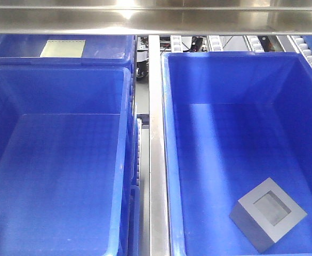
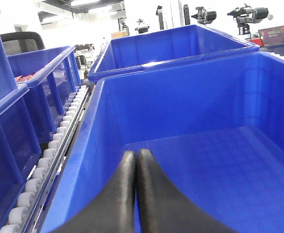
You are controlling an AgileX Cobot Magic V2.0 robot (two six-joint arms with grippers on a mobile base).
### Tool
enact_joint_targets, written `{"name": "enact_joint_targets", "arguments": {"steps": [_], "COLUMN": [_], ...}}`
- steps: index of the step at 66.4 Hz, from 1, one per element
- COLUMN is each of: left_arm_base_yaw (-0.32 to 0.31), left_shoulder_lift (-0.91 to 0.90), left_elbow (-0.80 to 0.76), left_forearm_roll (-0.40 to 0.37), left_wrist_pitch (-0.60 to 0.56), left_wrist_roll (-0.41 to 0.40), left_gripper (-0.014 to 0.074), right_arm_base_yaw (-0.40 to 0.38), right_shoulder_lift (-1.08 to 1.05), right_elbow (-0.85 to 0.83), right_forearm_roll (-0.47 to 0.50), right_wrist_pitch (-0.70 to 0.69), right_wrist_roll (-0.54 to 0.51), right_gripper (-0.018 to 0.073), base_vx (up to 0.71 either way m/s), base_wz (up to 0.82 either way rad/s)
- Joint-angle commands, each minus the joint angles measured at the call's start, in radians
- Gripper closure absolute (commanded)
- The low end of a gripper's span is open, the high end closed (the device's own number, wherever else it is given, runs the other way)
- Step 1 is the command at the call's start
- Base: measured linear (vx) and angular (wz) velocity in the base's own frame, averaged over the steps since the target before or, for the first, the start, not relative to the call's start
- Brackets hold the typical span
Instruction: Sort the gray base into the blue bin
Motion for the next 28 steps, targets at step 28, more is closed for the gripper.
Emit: {"name": "enact_joint_targets", "arguments": {"steps": [28], "left_arm_base_yaw": [0.002], "left_shoulder_lift": [-0.012], "left_elbow": [-0.020], "left_forearm_roll": [-0.002], "left_wrist_pitch": [-0.068], "left_wrist_roll": [-0.003], "left_gripper": [0.0603], "right_arm_base_yaw": [-0.003], "right_shoulder_lift": [0.018], "right_elbow": [0.002], "right_forearm_roll": [-0.005], "right_wrist_pitch": [-0.053], "right_wrist_roll": [-0.012], "right_gripper": [0.0564], "base_vx": [0.00], "base_wz": [0.00]}}
